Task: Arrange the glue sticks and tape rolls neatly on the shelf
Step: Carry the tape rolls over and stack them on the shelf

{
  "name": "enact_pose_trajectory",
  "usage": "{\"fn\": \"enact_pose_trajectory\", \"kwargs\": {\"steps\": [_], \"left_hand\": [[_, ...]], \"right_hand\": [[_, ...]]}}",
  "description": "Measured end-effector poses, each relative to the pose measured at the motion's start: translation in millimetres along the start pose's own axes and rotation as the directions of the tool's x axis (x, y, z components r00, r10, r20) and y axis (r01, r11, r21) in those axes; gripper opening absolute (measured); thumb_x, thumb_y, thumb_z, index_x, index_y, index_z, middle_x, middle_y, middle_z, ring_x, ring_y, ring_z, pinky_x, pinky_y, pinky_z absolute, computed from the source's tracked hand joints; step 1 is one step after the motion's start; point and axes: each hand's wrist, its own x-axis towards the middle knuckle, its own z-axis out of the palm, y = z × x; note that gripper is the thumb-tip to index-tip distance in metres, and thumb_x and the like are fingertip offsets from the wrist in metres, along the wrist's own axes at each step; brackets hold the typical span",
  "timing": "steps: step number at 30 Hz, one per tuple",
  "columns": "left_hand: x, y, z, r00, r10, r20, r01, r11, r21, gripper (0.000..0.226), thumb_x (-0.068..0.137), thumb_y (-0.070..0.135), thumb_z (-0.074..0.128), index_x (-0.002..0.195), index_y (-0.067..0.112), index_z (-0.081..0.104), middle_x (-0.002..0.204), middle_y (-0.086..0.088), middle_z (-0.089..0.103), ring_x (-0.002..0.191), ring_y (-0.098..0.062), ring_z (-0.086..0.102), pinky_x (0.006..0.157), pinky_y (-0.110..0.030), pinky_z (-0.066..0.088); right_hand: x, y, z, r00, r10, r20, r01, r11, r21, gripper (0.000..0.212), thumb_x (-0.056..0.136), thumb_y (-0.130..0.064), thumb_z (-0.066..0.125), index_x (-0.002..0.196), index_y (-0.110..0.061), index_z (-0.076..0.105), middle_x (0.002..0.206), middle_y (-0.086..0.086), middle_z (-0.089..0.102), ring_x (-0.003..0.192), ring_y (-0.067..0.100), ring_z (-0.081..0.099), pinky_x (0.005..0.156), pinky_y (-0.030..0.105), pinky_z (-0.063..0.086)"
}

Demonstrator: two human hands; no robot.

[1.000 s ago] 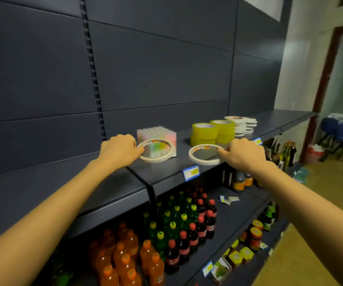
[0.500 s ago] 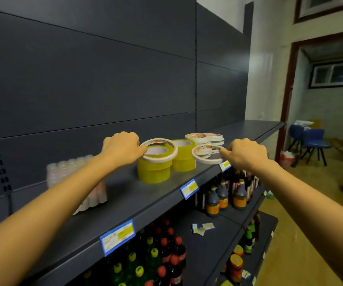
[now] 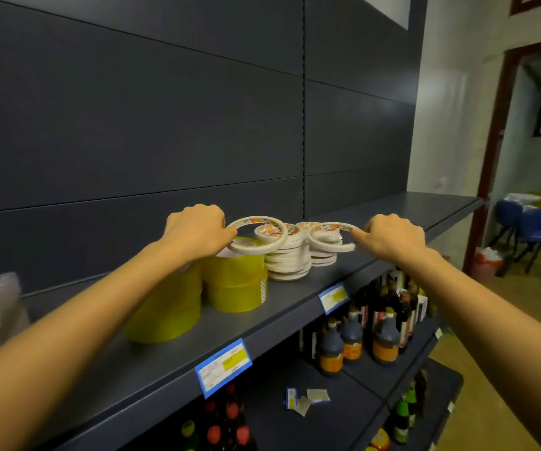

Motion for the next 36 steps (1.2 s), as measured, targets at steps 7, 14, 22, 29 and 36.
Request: {"fn": "enact_pose_trajectory", "kwargs": {"steps": [7,14,22,29,36], "left_hand": [[39,32,22,0.974,-0.217,-0.058,0.218,0.976,0.022,0.038,0.093,0.042,0.046,0.088,0.013,0.070,0.068,0.001,0.058,0.062,-0.015,0.051,0.048,-0.023,0.026],[54,59,38,0.917,-0.393,-0.061,0.397,0.915,0.067,0.037,0.092,0.043,0.046,0.089,0.015,0.070,0.071,0.000,0.059,0.070,-0.020,0.054,0.058,-0.028,0.034],[74,72,59,0.876,-0.483,0.000,0.478,0.867,0.142,0.037,0.091,0.043,0.047,0.088,0.014,0.070,0.088,-0.005,0.068,0.076,-0.023,0.059,0.067,-0.030,0.043],[70,85,54,0.849,-0.480,-0.221,0.510,0.854,0.105,0.035,0.089,0.049,0.050,0.079,0.017,0.057,0.077,-0.001,0.062,0.071,-0.020,0.056,0.064,-0.029,0.040],[32,163,69,0.910,-0.344,-0.233,0.105,0.734,-0.671,0.007,0.088,0.019,0.059,0.089,0.024,0.054,0.083,0.005,0.057,0.072,-0.006,0.051,0.066,-0.011,0.040]], "right_hand": [[87,9,31,0.978,-0.201,0.063,0.194,0.976,0.101,0.053,0.092,-0.058,0.038,0.061,-0.016,0.045,0.064,0.002,0.047,0.071,0.026,0.052,0.064,0.030,0.037],[130,9,63,0.920,-0.374,0.116,0.359,0.924,0.134,0.050,0.092,-0.060,0.036,0.081,-0.016,0.059,0.080,0.003,0.054,0.075,0.024,0.051,0.067,0.031,0.039],[147,20,78,0.901,-0.433,0.027,0.393,0.841,0.372,0.057,0.093,-0.059,0.029,0.057,-0.020,0.048,0.063,-0.002,0.051,0.072,0.026,0.054,0.065,0.032,0.038],[157,25,97,0.896,-0.443,0.031,0.313,0.679,0.664,0.043,0.094,-0.053,0.037,0.066,-0.021,0.043,0.069,-0.005,0.052,0.069,0.018,0.049,0.063,0.032,0.036],[169,14,123,0.677,-0.669,0.308,-0.262,0.172,0.950,0.038,0.093,-0.045,0.047,0.106,-0.013,0.062,0.107,0.003,0.068,0.096,0.014,0.063,0.084,0.025,0.046]]}}
